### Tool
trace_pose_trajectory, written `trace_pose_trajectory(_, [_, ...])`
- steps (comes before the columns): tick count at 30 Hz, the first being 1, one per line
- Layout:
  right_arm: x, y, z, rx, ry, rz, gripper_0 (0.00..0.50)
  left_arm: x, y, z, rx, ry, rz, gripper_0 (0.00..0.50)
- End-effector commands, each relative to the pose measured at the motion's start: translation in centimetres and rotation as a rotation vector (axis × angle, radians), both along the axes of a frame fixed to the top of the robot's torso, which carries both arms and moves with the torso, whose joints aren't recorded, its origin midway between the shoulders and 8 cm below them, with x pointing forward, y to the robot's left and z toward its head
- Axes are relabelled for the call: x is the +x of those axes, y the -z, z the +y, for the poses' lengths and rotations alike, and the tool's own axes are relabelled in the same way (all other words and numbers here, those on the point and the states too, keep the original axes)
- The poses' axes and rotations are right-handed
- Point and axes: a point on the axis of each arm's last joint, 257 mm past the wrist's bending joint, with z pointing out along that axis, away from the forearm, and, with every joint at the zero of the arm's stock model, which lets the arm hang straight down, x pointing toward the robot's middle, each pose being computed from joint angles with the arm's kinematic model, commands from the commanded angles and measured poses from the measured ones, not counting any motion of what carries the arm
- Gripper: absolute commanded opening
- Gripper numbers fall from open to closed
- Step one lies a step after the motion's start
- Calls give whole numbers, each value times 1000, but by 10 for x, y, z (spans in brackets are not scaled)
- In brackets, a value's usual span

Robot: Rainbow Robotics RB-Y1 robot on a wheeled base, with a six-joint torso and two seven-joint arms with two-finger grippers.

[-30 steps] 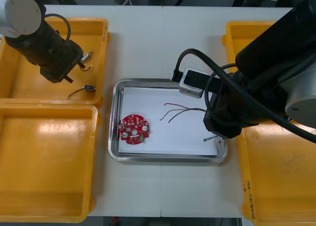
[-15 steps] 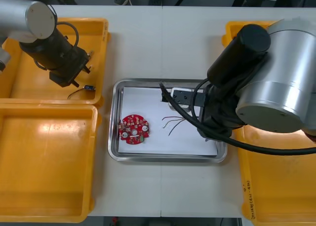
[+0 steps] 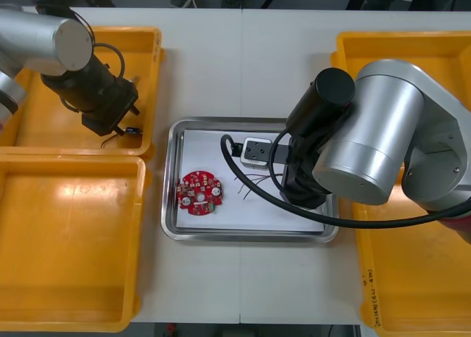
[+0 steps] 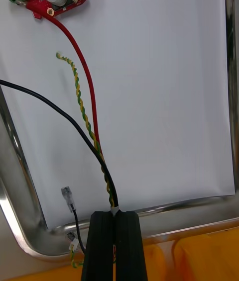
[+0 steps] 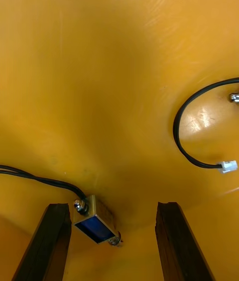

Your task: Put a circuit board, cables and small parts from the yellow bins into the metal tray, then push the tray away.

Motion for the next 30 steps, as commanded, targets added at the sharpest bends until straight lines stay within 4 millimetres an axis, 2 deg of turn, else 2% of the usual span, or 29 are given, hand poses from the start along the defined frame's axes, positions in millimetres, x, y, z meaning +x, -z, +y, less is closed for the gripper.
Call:
trace_pose_trajectory(1, [-4, 21, 10, -9, -45, 25, 0, 10, -18, -27, 3, 77, -42, 500])
trace_pose_trajectory(13, [11, 71, -4, -46, -10, 53, 0, 6, -4, -24, 20, 81, -16, 500])
trace_pose_trajectory(17, [13, 80, -5, -42, -3, 61, 0, 8, -3, -23, 19, 79, -19, 496])
trace_pose_trajectory(18, [13, 83, -5, -35, 3, 68, 0, 8, -4, -24, 19, 81, -23, 429])
trace_pose_trajectory(19, [12, 85, -6, -33, 7, 72, 0, 8, -3, -23, 19, 81, -22, 383])
trace_pose_trajectory(21, [11, 90, -7, -23, 11, 80, 0, 9, -3, -25, 17, 85, -25, 91])
trace_pose_trajectory(22, [11, 90, -7, -23, 12, 82, 0, 9, -4, -25, 16, 85, -28, 31])
trace_pose_trajectory(23, [11, 90, -7, -23, 13, 82, 0, 10, -4, -24, 17, 86, -30, 3])
trace_pose_trajectory(26, [9, 90, -6, -20, 12, 85, 0, 10, -5, -25, 16, 88, -32, 2])
trace_pose_trajectory(28, [9, 88, -5, -20, 11, 80, 75, 11, -5, -25, 16, 89, -34, 1])
trace_pose_trajectory(30, [9, 84, -5, -25, 9, 67, 282, 11, -5, -26, 15, 90, -38, 2])
